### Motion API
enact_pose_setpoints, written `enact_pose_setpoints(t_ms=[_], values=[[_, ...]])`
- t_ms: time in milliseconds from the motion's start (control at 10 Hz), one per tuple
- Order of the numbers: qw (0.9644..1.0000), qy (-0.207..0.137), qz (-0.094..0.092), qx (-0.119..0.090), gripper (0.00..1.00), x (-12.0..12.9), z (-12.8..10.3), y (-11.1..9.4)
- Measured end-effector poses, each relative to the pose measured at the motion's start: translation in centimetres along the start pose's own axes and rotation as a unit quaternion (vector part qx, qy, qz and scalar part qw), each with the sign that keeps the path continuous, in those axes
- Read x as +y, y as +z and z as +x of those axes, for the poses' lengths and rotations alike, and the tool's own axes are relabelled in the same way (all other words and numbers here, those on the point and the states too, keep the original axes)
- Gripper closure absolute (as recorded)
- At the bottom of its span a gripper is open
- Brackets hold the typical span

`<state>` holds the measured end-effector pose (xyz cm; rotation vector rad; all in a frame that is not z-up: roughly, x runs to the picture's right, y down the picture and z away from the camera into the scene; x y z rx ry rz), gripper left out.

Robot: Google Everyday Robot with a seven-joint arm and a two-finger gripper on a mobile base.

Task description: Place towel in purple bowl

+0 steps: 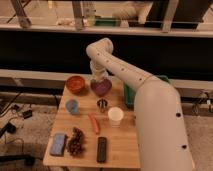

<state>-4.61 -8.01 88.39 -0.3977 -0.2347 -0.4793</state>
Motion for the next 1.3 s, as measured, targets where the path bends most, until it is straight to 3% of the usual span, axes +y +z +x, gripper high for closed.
enact_pose_setpoints(t_ms=[300,600,1300], values=[[1.0,0.005,-0.003,0.004,1.0,0.4,1.7,0.5],[0.9999,0.01,-0.006,-0.004,1.0,1.5,2.1,2.2],[0.9999,0.006,0.0,-0.011,1.0,0.6,1.5,2.6]])
